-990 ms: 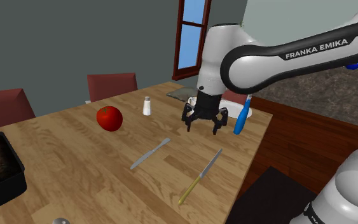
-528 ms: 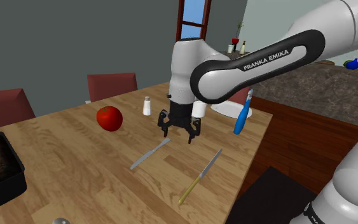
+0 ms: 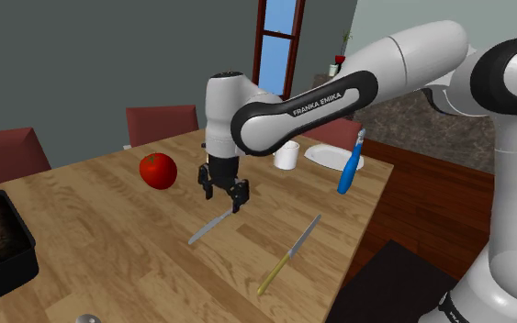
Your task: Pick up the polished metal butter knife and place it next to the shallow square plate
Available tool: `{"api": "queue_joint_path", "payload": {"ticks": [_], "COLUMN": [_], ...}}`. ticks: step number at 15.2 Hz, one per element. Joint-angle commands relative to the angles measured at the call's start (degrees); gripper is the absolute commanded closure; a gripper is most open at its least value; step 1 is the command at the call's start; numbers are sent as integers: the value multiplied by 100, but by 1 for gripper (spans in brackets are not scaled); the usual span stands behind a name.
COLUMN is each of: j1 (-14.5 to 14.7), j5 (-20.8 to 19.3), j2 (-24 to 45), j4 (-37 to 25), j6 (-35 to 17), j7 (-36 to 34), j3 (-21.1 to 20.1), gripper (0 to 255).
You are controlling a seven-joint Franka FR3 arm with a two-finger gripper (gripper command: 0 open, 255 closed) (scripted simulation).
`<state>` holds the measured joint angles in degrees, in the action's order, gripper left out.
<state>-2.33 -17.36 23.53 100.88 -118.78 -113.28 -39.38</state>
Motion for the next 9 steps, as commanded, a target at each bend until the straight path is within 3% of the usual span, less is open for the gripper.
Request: {"api": "queue_joint_path", "payload": {"ticks": [1,9], "j1": [169,250], "j5": [-129,-343], "j2": [290,567], "j4": [-301,-90], "j6": [52,-389], "j7": [-272,-403], "j3": [116,252], "gripper": [0,0]}}
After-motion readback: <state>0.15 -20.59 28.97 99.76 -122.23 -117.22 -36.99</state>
